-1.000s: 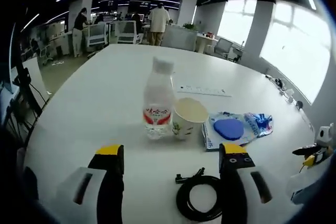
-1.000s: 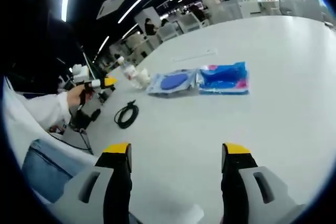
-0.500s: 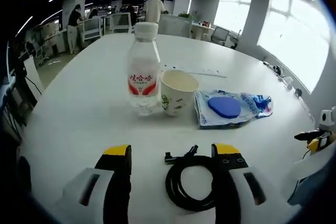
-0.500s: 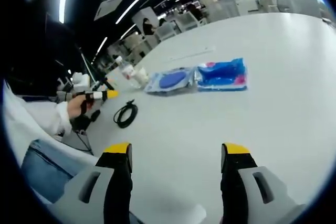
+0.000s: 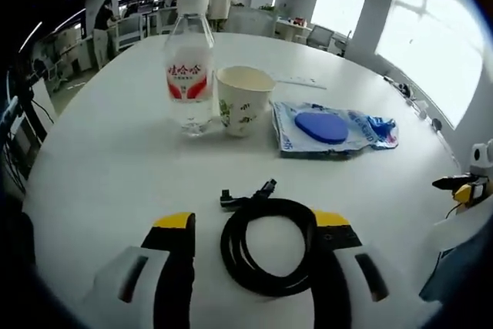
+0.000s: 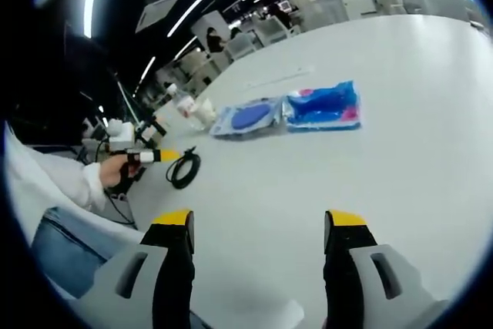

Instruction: Arrange the tabletop items into an orderly group along one side of the table until the central work area is clear of visible clutter.

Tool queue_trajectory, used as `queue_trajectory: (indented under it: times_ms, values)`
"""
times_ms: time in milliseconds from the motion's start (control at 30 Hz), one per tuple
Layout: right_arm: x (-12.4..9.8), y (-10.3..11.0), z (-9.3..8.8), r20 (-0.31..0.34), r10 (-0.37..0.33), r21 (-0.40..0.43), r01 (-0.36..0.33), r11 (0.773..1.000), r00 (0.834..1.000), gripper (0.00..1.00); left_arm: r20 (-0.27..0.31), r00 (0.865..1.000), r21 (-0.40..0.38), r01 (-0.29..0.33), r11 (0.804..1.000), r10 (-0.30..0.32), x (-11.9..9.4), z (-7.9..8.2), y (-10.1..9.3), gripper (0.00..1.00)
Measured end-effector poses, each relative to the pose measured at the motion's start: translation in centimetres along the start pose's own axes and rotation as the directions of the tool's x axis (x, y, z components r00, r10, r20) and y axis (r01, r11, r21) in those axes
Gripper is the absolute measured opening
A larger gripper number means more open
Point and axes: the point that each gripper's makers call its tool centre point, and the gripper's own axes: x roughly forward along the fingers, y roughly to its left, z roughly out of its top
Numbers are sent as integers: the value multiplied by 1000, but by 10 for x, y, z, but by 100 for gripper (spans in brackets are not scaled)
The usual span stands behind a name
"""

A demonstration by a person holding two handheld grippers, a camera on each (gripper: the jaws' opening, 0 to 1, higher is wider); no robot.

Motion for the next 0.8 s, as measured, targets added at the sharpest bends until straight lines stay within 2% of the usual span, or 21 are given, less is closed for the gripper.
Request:
queue_trajectory:
  times_ms: [133,267,333,533,667,733,800]
  values:
    - [0,-1,-1,-1,1,5,-1,1000,1000,67,-11,1000,6,-10,1000,10,3,-3,2,58]
    - [1,-2,-2,-2,2,11,-2,1000,1000,67,-38,999,7,-10,1000,11,8,-13,1,54]
    - [1,-3,-1,-2,2,13,-2,1000,1000,67,-28,1000,3,-13,1000,13,12,-15,3,52]
    - [1,-4,0,1,3,25,-3,1000,1000,66,-72,996,0,-49,999,49,18,-26,7,41]
    - [2,-4,1,7,4,34,-4,999,1000,66,-70,994,-2,-81,997,81,15,-27,8,37]
    - [2,-4,2,9,4,37,-4,999,1000,66,-79,993,-1,-88,996,88,17,-29,9,32]
    - [2,-3,1,8,4,39,-4,999,1000,66,-103,987,23,-119,993,121,15,-35,13,25]
